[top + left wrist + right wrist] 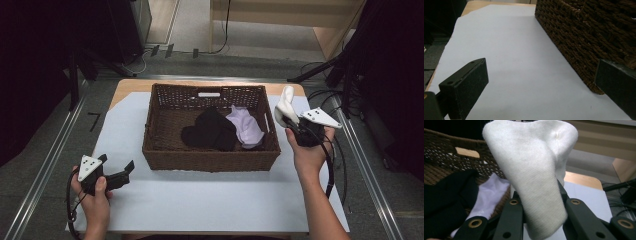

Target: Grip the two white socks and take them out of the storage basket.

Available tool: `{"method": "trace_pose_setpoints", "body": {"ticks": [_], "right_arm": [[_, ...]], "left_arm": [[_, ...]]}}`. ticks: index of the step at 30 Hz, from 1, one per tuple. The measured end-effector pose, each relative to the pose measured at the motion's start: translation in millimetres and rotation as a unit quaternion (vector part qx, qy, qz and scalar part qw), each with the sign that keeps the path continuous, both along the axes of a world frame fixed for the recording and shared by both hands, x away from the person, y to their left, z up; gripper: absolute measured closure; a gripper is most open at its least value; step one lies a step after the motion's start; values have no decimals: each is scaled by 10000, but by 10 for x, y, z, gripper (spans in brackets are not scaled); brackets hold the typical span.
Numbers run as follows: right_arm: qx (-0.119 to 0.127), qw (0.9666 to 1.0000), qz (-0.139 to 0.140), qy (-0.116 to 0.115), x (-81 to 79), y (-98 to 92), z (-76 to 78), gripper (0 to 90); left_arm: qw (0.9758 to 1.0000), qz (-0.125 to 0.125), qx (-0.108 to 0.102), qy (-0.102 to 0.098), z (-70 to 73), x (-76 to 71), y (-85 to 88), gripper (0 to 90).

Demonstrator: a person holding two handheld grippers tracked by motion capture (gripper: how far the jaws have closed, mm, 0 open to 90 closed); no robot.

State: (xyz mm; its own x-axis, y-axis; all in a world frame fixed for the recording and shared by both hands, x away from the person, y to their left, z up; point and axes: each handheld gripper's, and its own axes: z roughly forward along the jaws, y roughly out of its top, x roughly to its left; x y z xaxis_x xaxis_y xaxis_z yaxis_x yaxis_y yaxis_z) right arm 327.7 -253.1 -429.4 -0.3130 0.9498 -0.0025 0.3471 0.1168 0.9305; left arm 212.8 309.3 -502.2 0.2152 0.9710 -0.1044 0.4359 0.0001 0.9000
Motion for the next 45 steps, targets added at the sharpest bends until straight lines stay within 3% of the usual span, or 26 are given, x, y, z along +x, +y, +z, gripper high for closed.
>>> {"method": "trace_pose_setpoints", "body": {"ticks": [8,16,23,25,27,29,30,31,34,40,45], "right_arm": [[-51,9996,-174,219,-36,-85,-237,751],[-84,9975,-337,615,-73,-201,-557,745],[-183,9956,-476,791,-87,-268,-700,724],[-109,9948,-488,884,-92,-303,-738,678],[5,9948,-428,926,-101,-341,-767,576],[15,9947,-430,929,-121,-364,-776,433],[85,9951,-348,916,-147,-387,-765,311],[85,9951,-348,916,-147,-387,-765,311],[23,9956,-379,854,-228,-409,-739,194],[80,9968,-330,721,-459,-520,-759,131],[239,9964,-347,742,-666,-665,-829,83]], "left_arm": [[10000,-2,6,2,0,-1,0,0],[10000,-4,8,-8,0,-2,-1,0],[10000,-1,3,2,0,-1,0,0],[10000,0,4,5,0,0,0,0],[10000,-3,5,2,0,-1,0,0],[10000,-3,4,-6,0,-1,-1,0],[10000,-2,4,-6,0,-2,-2,0],[10000,-2,4,-7,0,-2,-2,0],[10000,-2,7,-3,0,-1,-1,0],[10000,11,-1,-4,0,-3,-7,0],[10000,7,7,-5,1,-5,-8,0]]}}
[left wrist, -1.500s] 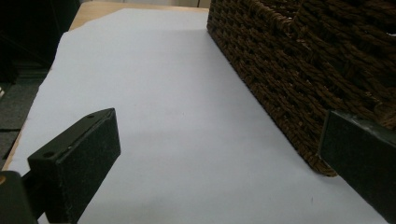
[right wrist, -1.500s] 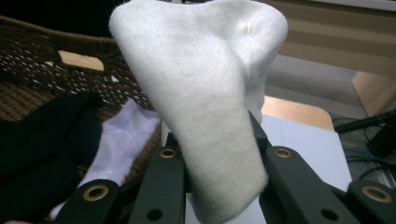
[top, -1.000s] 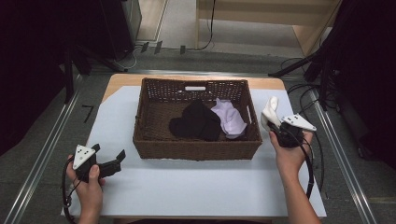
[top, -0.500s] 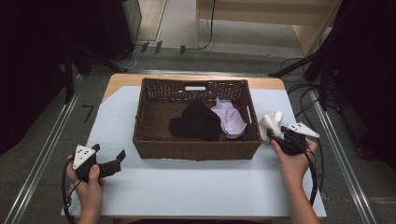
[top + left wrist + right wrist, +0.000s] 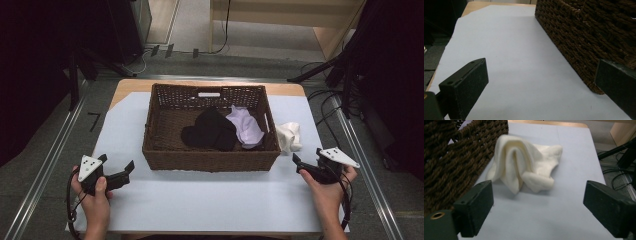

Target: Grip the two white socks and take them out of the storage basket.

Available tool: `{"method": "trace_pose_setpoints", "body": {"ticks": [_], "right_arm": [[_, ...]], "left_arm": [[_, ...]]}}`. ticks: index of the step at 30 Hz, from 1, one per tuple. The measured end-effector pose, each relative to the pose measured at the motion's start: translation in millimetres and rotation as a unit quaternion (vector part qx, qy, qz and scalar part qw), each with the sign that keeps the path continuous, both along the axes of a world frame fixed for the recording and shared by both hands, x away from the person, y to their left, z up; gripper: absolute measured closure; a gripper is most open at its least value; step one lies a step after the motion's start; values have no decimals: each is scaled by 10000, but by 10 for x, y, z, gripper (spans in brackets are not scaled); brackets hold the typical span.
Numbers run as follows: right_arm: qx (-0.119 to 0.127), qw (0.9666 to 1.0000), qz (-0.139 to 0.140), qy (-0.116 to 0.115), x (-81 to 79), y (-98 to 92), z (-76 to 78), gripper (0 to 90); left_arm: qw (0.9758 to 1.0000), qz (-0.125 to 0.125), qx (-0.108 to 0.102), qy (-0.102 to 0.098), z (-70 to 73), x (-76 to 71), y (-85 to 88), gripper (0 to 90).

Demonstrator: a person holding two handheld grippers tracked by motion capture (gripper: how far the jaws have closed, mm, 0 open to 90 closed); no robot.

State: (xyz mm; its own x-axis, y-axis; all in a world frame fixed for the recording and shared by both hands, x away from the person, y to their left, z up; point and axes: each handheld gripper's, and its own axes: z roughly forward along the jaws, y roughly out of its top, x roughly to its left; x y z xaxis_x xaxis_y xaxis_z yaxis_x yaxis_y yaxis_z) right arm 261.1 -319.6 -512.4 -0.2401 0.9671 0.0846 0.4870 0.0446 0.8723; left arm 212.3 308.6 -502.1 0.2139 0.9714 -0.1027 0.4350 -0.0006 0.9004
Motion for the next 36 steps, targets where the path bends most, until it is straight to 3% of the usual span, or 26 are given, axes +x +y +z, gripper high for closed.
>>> {"method": "trace_pose_setpoints", "body": {"ticks": [6,12,22,36], "right_arm": [[245,9997,-4,-45,-246,-135,-55,58],[288,9995,-84,-32,-500,-184,-66,50],[407,9988,-265,102,-770,-365,-146,65],[-34,9987,-374,333,-724,-285,-173,112]], "left_arm": [[10000,-4,-1,9,-1,3,1,0],[10000,0,-16,15,-3,11,5,0],[10000,-45,54,-39,1,-11,-9,0],[10000,-35,79,-36,1,-2,-16,0]]}}
